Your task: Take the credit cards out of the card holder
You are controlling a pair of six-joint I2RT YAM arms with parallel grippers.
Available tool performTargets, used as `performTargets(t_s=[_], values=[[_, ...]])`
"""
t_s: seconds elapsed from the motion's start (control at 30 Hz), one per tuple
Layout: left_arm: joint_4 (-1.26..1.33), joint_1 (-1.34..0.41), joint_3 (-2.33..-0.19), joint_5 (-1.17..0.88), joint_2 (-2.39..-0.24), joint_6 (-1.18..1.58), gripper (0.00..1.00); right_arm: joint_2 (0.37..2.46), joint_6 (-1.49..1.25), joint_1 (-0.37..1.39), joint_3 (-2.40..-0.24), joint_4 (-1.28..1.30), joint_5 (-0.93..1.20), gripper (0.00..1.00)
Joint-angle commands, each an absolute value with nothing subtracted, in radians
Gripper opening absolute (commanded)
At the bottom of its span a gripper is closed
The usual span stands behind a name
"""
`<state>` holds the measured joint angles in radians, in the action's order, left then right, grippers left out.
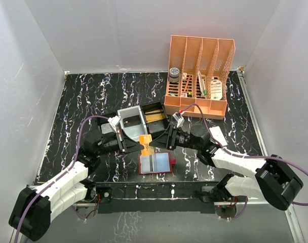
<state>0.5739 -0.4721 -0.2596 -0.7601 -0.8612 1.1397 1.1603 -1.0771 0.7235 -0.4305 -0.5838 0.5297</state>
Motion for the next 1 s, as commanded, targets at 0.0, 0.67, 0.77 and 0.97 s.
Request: performTargets(t_s=[0.0, 0.67, 0.77, 0.97], values=[[0.632, -0.466, -0.256, -0.804, -0.862, 1.148, 0.0, 1.189, -1.104, 0.719, -0.474, -0.696, 0.572, 0.51], [0.775, -0.466, -0.224, -0.863, -0.912, 1.201, 0.0, 1.247, -1.166, 0.704, -0.477, -0.815, 0.676, 0.21], [0.809, -0.466, -0.205, -0.862, -0.904, 1.228, 0.0, 1.265, -1.186, 0.704, -0.477, -0.851, 0.698, 0.21], [0.837, -0.466, -0.208, -0.878, -0.908, 1.241, 0.0, 1.317, -1.229, 0.704, -0.483, -0.951, 0.729, 0.24]])
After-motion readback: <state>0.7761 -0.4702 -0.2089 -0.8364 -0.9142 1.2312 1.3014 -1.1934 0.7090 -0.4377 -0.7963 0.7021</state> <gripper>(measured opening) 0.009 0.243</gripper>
